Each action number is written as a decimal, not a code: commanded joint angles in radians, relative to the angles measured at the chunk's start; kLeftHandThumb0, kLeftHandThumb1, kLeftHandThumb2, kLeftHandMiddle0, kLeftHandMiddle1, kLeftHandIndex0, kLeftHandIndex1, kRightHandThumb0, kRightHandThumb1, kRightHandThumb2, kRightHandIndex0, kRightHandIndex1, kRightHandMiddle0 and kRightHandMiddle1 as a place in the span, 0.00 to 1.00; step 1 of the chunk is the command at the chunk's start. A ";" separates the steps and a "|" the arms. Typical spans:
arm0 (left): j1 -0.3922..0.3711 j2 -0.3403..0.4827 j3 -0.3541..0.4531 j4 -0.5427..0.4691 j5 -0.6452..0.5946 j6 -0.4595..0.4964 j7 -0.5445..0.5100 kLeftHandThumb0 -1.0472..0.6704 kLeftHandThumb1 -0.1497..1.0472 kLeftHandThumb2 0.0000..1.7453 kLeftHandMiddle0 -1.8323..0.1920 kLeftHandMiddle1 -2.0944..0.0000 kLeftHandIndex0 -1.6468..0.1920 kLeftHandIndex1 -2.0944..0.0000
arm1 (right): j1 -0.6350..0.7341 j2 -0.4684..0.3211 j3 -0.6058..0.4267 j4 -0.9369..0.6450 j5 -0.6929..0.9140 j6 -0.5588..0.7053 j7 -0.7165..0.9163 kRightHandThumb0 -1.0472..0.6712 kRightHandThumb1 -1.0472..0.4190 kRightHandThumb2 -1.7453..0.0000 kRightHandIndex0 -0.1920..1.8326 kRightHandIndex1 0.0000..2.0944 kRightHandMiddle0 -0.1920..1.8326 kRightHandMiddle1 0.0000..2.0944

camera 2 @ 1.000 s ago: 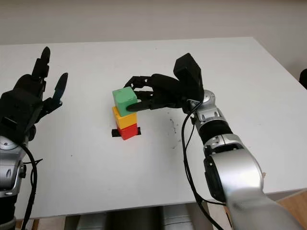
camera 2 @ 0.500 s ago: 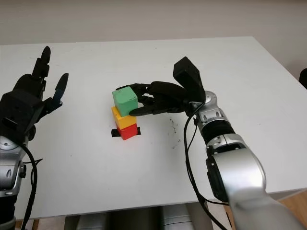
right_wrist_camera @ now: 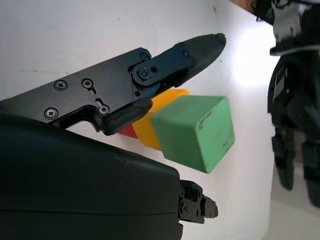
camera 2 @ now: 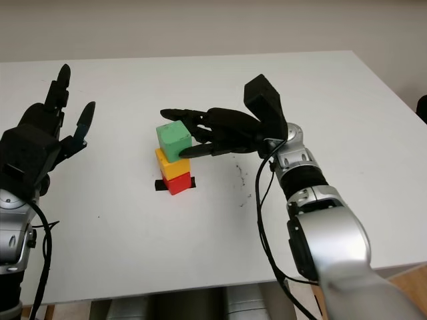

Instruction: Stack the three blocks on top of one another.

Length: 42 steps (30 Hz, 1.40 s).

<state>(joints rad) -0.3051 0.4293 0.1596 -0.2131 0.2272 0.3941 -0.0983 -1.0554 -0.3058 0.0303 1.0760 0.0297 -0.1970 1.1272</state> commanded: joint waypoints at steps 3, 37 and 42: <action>0.013 0.003 0.010 -0.032 0.009 0.013 0.012 0.14 1.00 0.38 0.99 0.97 0.97 0.98 | 0.020 -0.087 -0.067 -0.096 0.084 0.033 0.064 0.03 0.07 0.96 0.00 0.00 0.00 0.00; 0.168 -0.162 0.029 -0.107 -0.052 -0.089 0.122 0.15 1.00 0.40 0.98 0.97 0.95 0.97 | 0.369 0.103 -0.108 -0.582 0.160 0.341 -0.669 0.14 0.00 0.58 0.00 0.00 0.00 0.00; 0.192 -0.203 0.029 -0.088 -0.078 -0.137 0.143 0.14 1.00 0.40 0.99 0.98 0.96 0.98 | 0.367 0.110 -0.091 -0.590 0.139 0.374 -0.713 0.14 0.00 0.58 0.00 0.00 0.00 0.00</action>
<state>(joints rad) -0.1177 0.2318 0.1817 -0.3006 0.1541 0.2730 0.0374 -0.6768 -0.2012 -0.0673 0.4970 0.1745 0.1690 0.4208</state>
